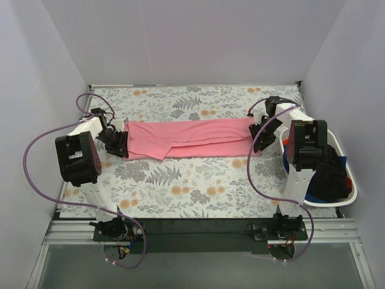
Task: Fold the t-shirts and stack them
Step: Fold the tshirt
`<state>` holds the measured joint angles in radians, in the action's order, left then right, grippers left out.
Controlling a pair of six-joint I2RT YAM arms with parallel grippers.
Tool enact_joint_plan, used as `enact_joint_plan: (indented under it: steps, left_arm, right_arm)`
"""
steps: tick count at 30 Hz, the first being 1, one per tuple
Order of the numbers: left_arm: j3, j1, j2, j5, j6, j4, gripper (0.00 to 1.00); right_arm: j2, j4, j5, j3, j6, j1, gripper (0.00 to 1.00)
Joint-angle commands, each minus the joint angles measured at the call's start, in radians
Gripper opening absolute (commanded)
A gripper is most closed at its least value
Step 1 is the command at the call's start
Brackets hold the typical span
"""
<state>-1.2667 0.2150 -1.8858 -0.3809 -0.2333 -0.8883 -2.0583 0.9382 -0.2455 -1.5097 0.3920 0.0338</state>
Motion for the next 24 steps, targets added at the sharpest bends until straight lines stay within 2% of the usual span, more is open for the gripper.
enact_joint_plan:
  steps: [1,2,5,7,8,11,16,24]
  left_arm:
    - [-0.033,0.006,0.002,-0.010,-0.001,0.014,0.36]
    - [-0.031,0.004,0.002,-0.013,-0.004,0.014,0.34]
    - [-0.033,0.006,0.004,-0.019,-0.003,0.006,0.25]
    - [-0.031,0.006,0.010,-0.019,-0.003,0.002,0.17]
    - [-0.031,0.006,0.013,-0.015,-0.001,0.000,0.10]
    - [-0.034,0.009,0.031,0.007,-0.001,-0.012,0.00]
    - [-0.039,0.037,0.044,0.040,0.015,-0.046,0.00]
    - [-0.025,0.040,0.039,0.040,0.029,-0.086,0.00]
  right_arm:
    - [-0.010,-0.003,0.005,-0.040,-0.015,-0.003,0.43]
    - [-0.010,-0.003,0.006,-0.038,-0.015,-0.002,0.40]
    - [-0.007,-0.001,0.006,-0.035,-0.015,-0.003,0.12]
    - [0.001,0.001,0.008,-0.027,-0.010,-0.003,0.02]
    - [0.004,0.002,0.011,-0.024,-0.005,-0.003,0.01]
    - [0.024,0.005,0.041,0.000,0.024,-0.003,0.01]
    - [0.032,0.005,0.133,0.031,0.065,-0.021,0.01]
    - [0.013,0.005,0.159,0.045,0.088,-0.023,0.01]
